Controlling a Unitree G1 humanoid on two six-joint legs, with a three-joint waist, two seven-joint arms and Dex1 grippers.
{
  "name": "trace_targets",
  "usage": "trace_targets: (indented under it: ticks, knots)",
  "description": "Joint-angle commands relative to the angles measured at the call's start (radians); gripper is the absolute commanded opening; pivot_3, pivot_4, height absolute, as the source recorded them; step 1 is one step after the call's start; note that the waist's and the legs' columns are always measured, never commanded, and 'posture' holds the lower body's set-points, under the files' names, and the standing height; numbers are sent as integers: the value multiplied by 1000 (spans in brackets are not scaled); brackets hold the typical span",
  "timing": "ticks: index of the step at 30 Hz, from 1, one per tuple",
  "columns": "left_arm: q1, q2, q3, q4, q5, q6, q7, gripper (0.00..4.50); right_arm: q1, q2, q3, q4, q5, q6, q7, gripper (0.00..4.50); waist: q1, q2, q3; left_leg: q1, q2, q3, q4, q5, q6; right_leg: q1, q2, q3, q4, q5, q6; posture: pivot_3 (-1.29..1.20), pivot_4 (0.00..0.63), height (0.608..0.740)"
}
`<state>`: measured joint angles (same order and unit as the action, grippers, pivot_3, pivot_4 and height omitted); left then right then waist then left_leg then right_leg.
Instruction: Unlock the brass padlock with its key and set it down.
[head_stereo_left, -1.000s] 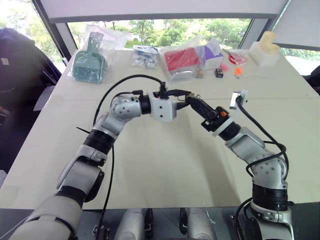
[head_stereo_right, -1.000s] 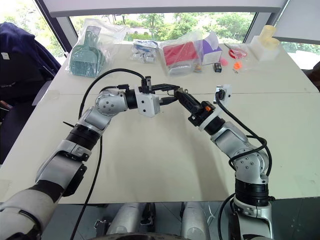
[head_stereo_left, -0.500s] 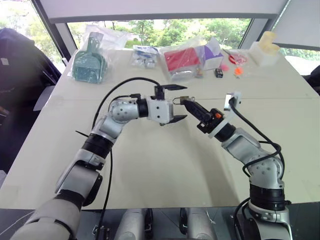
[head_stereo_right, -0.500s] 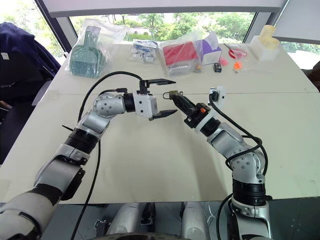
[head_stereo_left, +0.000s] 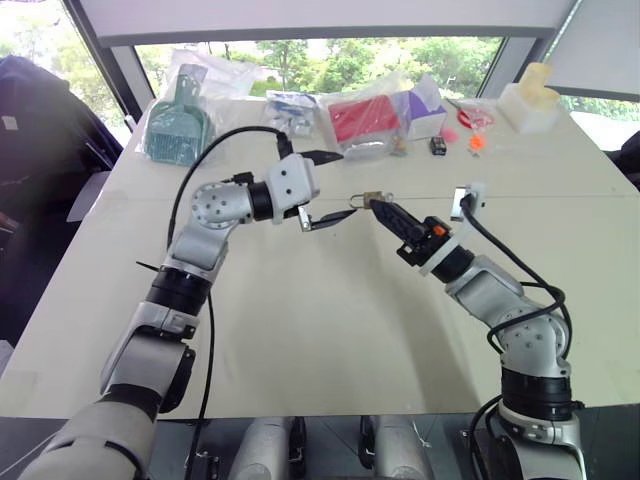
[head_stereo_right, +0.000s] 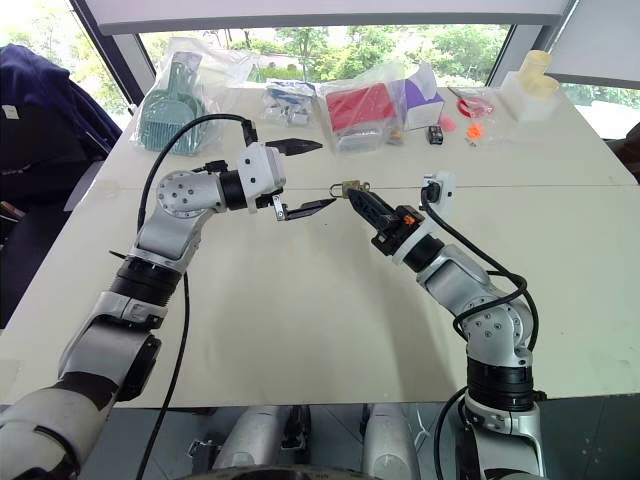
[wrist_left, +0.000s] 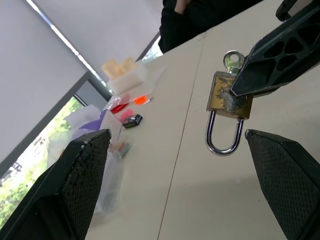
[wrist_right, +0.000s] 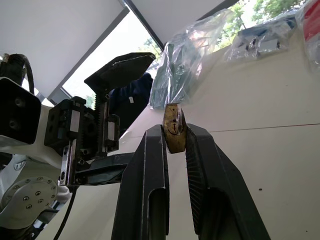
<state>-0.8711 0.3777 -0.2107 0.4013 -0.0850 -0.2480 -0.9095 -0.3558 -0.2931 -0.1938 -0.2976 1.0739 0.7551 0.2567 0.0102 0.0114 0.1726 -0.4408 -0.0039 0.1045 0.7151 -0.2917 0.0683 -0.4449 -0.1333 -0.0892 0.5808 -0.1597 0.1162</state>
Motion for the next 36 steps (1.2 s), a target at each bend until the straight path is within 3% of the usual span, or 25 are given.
trace_targets:
  ticks: [1, 14, 23, 36]
  knots:
    - [-44, -10, 30, 20, 9, -35, 24, 4479, -10, -4, -20, -34, 25, -1, 9, 0, 1, 0, 0, 0, 0, 0, 0, 0, 0, 0, 0, 0, 0, 0, 0, 0, 150, 735]
    - [-91, -52, 3, 165, 77, -174, 47, 4479, 0, -2, -19, -63, 72, 23, 5, 0, 1, 0, 0, 0, 0, 0, 0, 0, 0, 0, 0, 0, 0, 0, 0, 0, 150, 735]
    - [-168, -82, 20, 304, 146, -276, 161, 4479, 23, 4, -4, -90, 90, 45, -1, 0, 0, 0, 0, 0, 0, 0, 0, -3, 5, 0, 0, 0, 0, 0, 0, 0, 150, 735]
    - [-85, -51, 14, 200, 73, -203, 22, 4479, 19, 5, -10, -82, 78, 32, -17, 0, -2, 0, 0, 0, 0, 0, 0, -3, 5, 0, 0, 0, 0, 0, 0, 0, 150, 735]
